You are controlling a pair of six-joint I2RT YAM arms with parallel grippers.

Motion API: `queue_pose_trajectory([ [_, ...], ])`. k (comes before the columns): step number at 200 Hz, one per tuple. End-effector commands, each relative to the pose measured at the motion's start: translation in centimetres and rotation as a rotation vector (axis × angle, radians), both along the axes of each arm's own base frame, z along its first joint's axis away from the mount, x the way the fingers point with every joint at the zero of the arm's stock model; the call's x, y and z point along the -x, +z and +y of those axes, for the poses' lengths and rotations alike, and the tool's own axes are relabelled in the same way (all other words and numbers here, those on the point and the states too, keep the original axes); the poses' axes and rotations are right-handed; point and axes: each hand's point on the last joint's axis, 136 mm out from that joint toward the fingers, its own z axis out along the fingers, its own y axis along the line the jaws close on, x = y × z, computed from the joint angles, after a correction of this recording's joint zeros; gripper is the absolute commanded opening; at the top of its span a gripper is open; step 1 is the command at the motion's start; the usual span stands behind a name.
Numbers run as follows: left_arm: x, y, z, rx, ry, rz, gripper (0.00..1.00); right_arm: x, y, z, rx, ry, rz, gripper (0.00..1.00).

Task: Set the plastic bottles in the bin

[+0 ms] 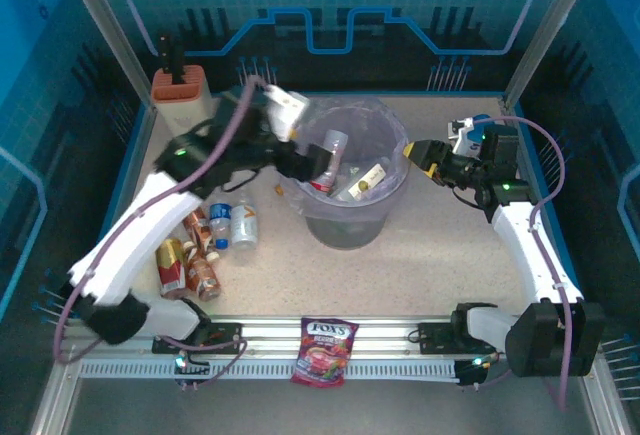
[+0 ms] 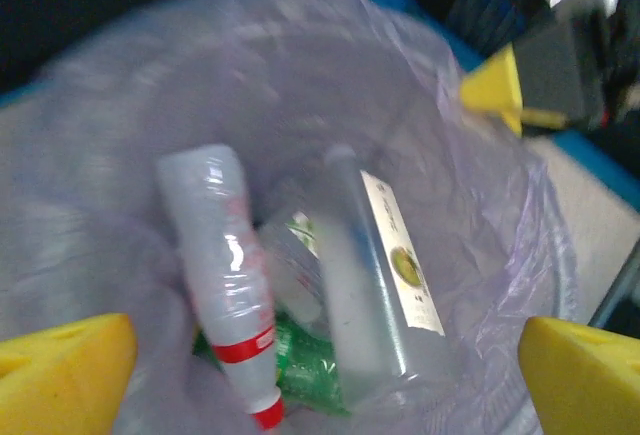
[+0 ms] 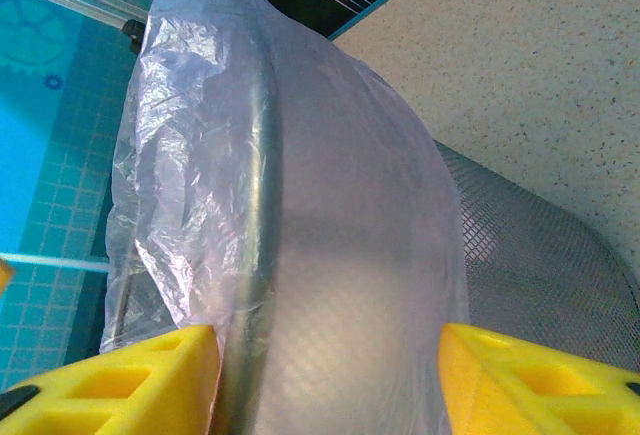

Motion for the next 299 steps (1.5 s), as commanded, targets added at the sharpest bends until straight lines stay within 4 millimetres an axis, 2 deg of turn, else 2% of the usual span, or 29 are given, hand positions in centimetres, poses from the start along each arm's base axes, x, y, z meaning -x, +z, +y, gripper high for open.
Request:
queue_pose_trajectory([
  [1, -2.1, -1.3, 7.0, 0.087, 0.262, 0.077, 0.95, -0.3, 0.2, 0.0, -0.002, -0.003, -0.009, 0.60],
  [16, -3.7, -3.7, 10.8, 0.157, 0.360, 0.141, 0.94, -0.3, 0.4, 0.0, 0.000, 0.001, -0.010, 0.60],
  [27, -5.1, -5.8, 12.2, 0.171, 0.396, 0.175, 0.92, -0.2, 0.6, 0.1, 0.007, 0.004, -0.014, 0.60],
  [38, -6.6, -8.6, 12.9, 0.165, 0.409, 0.230, 0.92, -0.1, 0.7, 0.0, 0.010, 0.002, -0.014, 0.60],
  [82, -11.8, -19.5, 12.0, 0.142, 0.415, 0.434, 0.88, 0.3, 0.9, -0.1, 0.018, -0.010, -0.008, 0.60],
  [109, -13.6, -23.9, 10.0, 0.111, 0.370, 0.506, 0.90, 0.5, 1.0, -0.2, 0.023, -0.018, -0.005, 0.60],
  [154, -14.8, -27.5, 5.5, 0.083, 0.259, 0.569, 0.98, 0.7, 0.9, -0.5, 0.036, -0.034, 0.004, 0.60],
  [179, -14.6, -29.4, 4.2, 0.050, 0.235, 0.597, 0.99, 0.8, 0.9, -0.5, 0.038, -0.037, 0.006, 0.60],
  [202, -14.5, -31.4, 4.2, -0.008, 0.262, 0.619, 0.97, 0.8, 1.1, -0.5, 0.039, -0.033, 0.003, 0.60],
  [245, -14.8, -34.1, 5.5, -0.047, 0.362, 0.657, 0.80, 0.9, 1.3, -0.5, 0.038, -0.032, -0.003, 0.60],
  [299, -15.2, -34.1, 6.1, -0.029, 0.398, 0.651, 0.53, 1.0, 1.2, -0.4, 0.030, -0.028, -0.005, 0.60],
])
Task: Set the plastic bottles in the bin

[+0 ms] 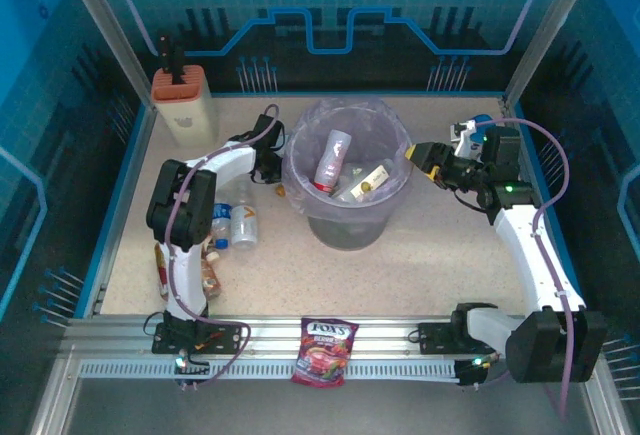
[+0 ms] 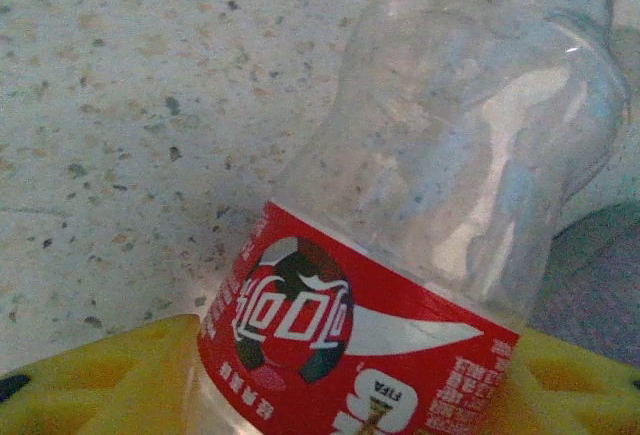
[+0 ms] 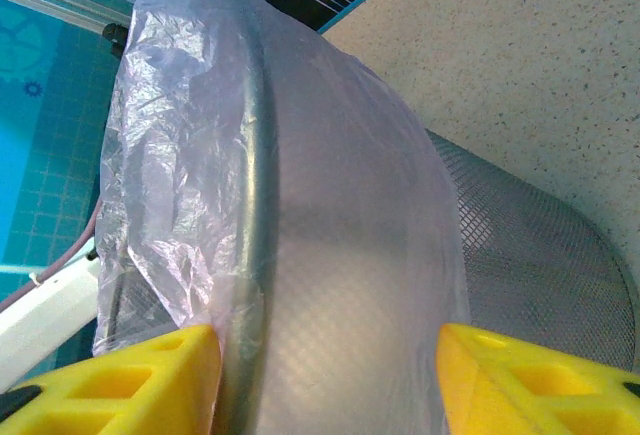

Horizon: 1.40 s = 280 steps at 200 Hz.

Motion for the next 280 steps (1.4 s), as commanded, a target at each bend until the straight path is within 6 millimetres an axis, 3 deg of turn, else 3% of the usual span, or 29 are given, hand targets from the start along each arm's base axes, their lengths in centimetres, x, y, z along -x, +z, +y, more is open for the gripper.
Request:
queue_pose_trajectory([
  [1, -0.6, -0.1, 0.5, -0.008, 0.031, -0.011, 0.52, 0.2, 1.3, 0.1, 0.008, 0.002, -0.035, 0.60],
  [51, -0.7, 1.2, 2.3, -0.010, 0.085, -0.024, 0.41, 0.4, 1.2, 0.1, 0.007, -0.002, -0.034, 0.60],
  [98, -0.4, 6.6, 5.2, -0.010, 0.182, -0.140, 0.37, 0.5, 1.5, 0.0, 0.007, -0.004, -0.042, 0.59],
  [136, 1.2, 13.3, 7.3, 0.000, 0.246, -0.272, 0.36, 0.6, 2.0, 0.1, 0.010, 0.002, -0.059, 0.59],
  [183, 5.2, 25.0, 9.6, 0.024, 0.320, -0.507, 0.34, 0.8, 2.3, 0.2, 0.006, 0.013, -0.070, 0.59],
  [204, 7.4, 30.2, 9.8, 0.096, 0.344, -0.620, 0.34, 1.0, 2.5, 0.3, 0.008, 0.013, -0.076, 0.58],
  [220, 8.8, 33.6, 8.4, 0.174, 0.312, -0.680, 0.33, 1.1, 2.6, 0.3, 0.006, 0.017, -0.076, 0.58],
  [237, 9.9, 35.9, 5.2, 0.178, 0.234, -0.739, 0.33, 1.3, 2.5, 0.4, 0.007, 0.020, -0.074, 0.58],
  [259, 10.9, 37.3, -0.2, 0.188, 0.098, -0.745, 0.32, 1.4, 2.3, 0.4, 0.009, 0.020, -0.075, 0.58],
  [280, 11.7, 37.1, -5.1, 0.182, -0.038, -0.718, 0.30, 1.2, 2.3, 0.5, 0.011, 0.021, -0.076, 0.58],
])
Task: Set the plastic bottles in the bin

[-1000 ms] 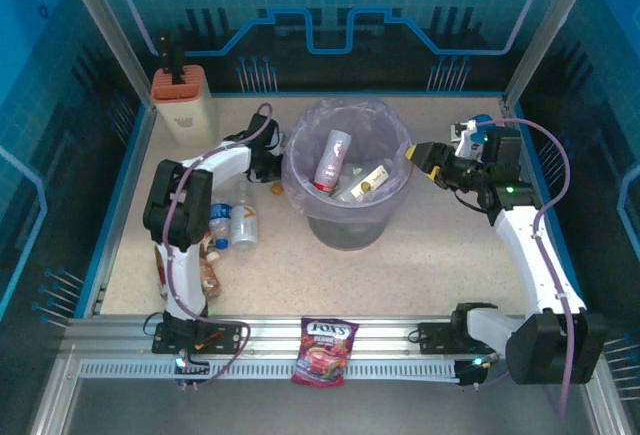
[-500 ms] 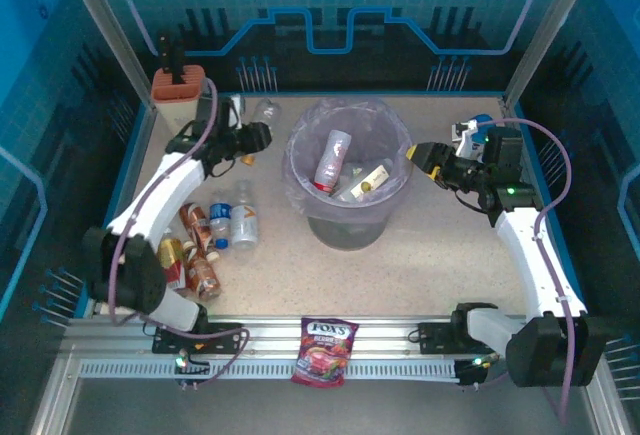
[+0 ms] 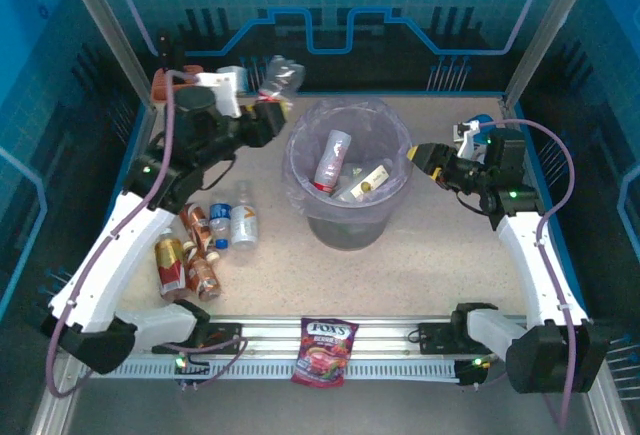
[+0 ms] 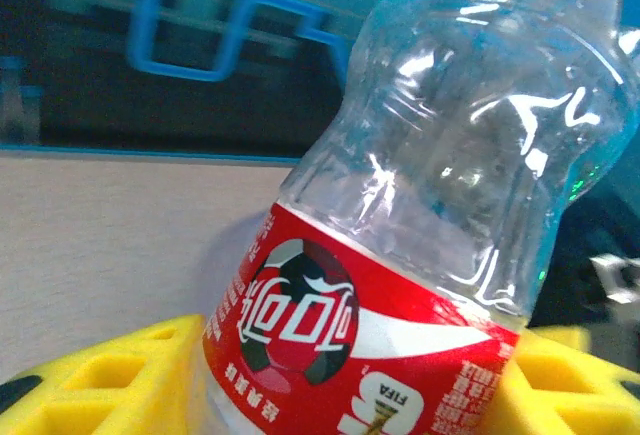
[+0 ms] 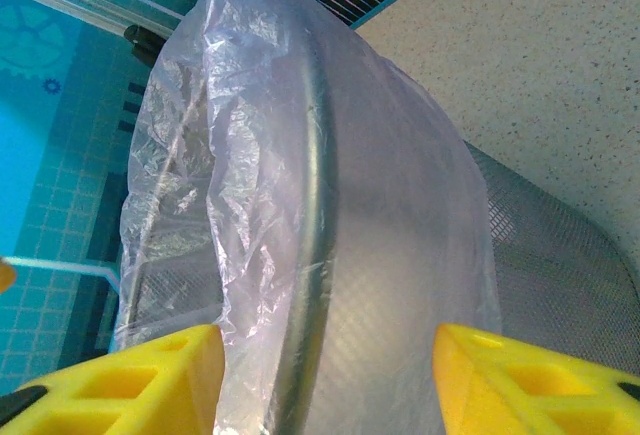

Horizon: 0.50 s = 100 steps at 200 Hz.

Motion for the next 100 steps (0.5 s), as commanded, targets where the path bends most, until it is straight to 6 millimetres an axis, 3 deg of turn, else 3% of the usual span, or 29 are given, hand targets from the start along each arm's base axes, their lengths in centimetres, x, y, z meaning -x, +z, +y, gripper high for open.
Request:
queue_pose_trajectory([
  [1, 0.4, -1.4, -4.1, -0.090, -0.081, 0.043, 0.30, 0.3, 0.9, 0.5, 0.011, 0.020, -0.034, 0.58],
  [24, 1.1, -3.5, -8.7, -0.171, -0.200, 0.096, 0.28, 0.2, 1.1, 0.5, 0.014, 0.018, -0.040, 0.58],
  [69, 1.6, -10.5, -14.3, -0.234, -0.335, 0.283, 0.21, 0.0, 1.5, 0.5, 0.021, 0.017, -0.053, 0.58],
  [100, 1.2, -15.2, -14.4, -0.307, -0.283, 0.381, 0.20, -0.2, 1.6, 0.4, 0.026, 0.007, -0.062, 0.58],
])
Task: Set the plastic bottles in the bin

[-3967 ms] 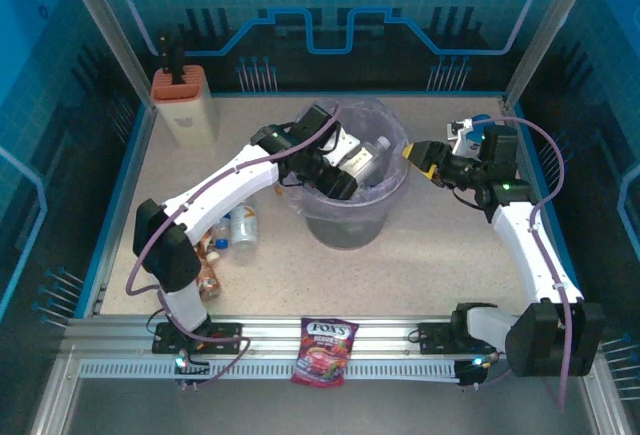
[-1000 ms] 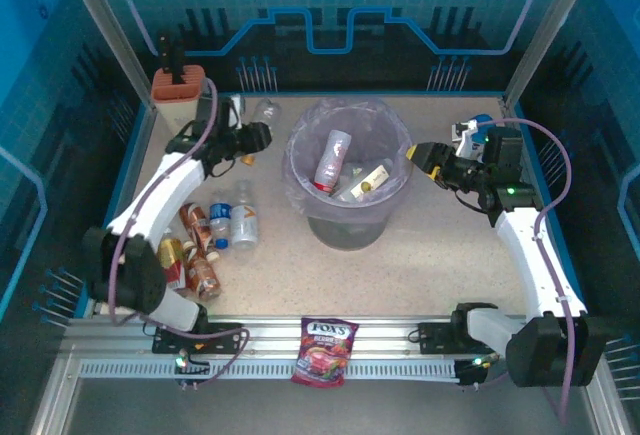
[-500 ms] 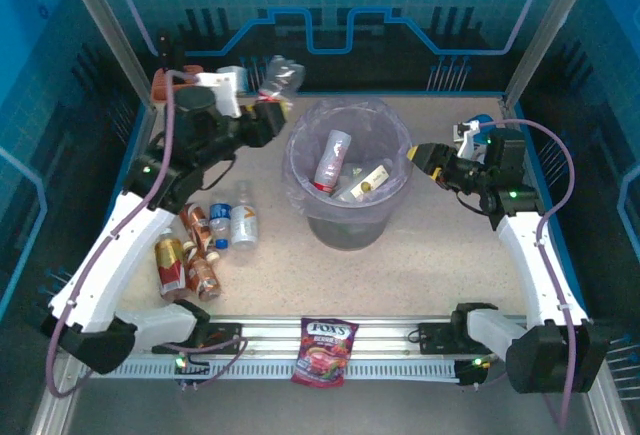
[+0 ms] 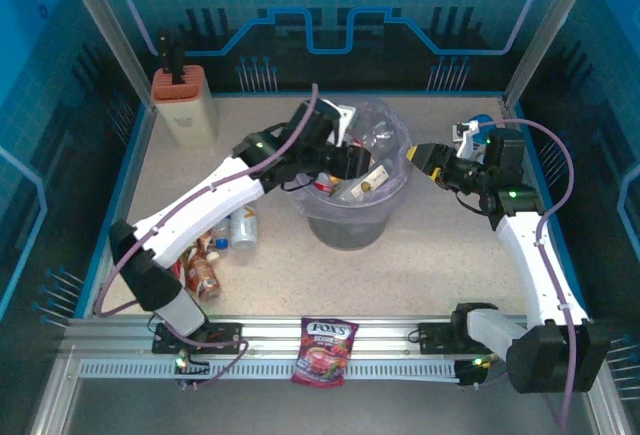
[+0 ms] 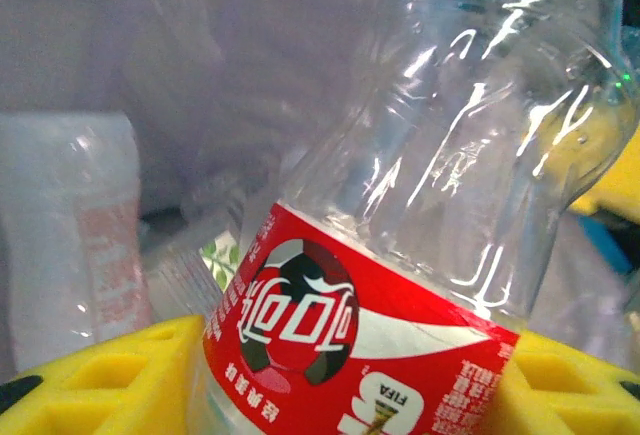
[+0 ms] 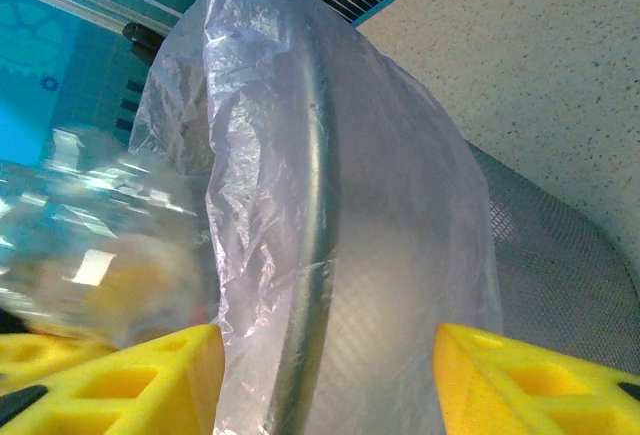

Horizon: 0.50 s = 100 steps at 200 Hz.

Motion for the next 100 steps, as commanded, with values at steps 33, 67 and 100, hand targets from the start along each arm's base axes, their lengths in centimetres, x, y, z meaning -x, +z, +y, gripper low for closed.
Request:
queue_pose_trajectory([
  [33, 0.9, -5.2, -0.6, -0.036, 0.006, 0.127, 0.22, -0.4, 1.3, 0.3, 0.018, 0.013, -0.055, 0.58],
  [67, 1.2, -8.0, -1.1, -0.053, 0.002, 0.202, 0.24, -0.4, 1.1, 0.4, 0.012, 0.014, -0.053, 0.58],
  [100, 1.2, -9.3, -1.2, -0.044, 0.006, 0.239, 0.38, -0.4, 1.1, 0.4, 0.011, 0.013, -0.052, 0.58],
])
